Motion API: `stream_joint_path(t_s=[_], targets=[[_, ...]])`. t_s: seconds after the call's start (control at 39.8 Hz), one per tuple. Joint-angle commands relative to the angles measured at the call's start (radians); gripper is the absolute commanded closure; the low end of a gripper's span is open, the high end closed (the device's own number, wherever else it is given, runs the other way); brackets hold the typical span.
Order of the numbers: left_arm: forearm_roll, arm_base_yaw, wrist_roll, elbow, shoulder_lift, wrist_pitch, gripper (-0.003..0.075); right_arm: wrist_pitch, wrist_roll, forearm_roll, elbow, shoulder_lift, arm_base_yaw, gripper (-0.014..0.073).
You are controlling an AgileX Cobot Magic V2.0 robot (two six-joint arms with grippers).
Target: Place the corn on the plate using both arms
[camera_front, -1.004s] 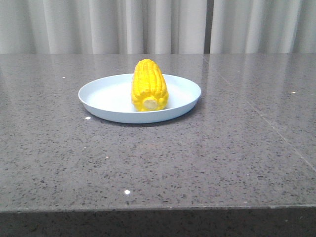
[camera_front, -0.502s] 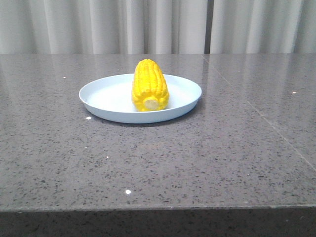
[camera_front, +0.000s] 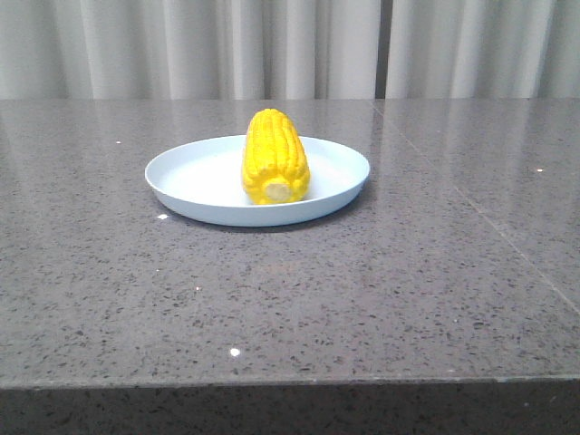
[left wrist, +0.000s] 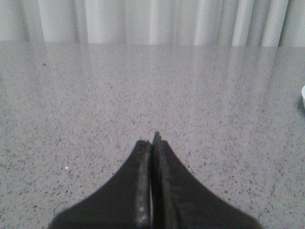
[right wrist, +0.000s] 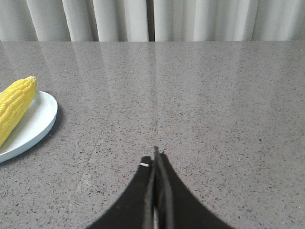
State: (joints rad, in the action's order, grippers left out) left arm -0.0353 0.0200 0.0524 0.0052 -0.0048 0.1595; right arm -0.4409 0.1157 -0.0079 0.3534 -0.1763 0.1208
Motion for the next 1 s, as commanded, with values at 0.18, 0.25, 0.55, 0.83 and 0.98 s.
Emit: stream_joint_path(t_s=[0.18, 0.25, 0.55, 0.83, 0.98], targets=[[-0.003, 0.0, -0.014, 0.003, -0.02, -0.097, 0.0741, 0.081, -0.006, -0.012, 0.027, -0.013, 0.002, 0.0662], [-0.003, 0.0, -0.014, 0.003, -0.02, -0.097, 0.0741, 0.081, -0.006, -0.012, 0.027, -0.013, 0.002, 0.0662], [-0.003, 0.0, -0.014, 0.003, -0.02, -0.097, 0.0741, 0.081, -0.006, -0.012, 0.027, -0.013, 0.002, 0.0662], [-0.003, 0.0, -0.014, 0.003, -0.02, -0.097, 0.0741, 0.081, -0.006, -0.012, 0.027, -0.013, 0.002, 0.0662], [-0.003, 0.0, -0.014, 0.003, -0.02, -0.097, 0.0741, 0.1, -0.006, -0.036, 0.011, -0.013, 0.001, 0.0662]])
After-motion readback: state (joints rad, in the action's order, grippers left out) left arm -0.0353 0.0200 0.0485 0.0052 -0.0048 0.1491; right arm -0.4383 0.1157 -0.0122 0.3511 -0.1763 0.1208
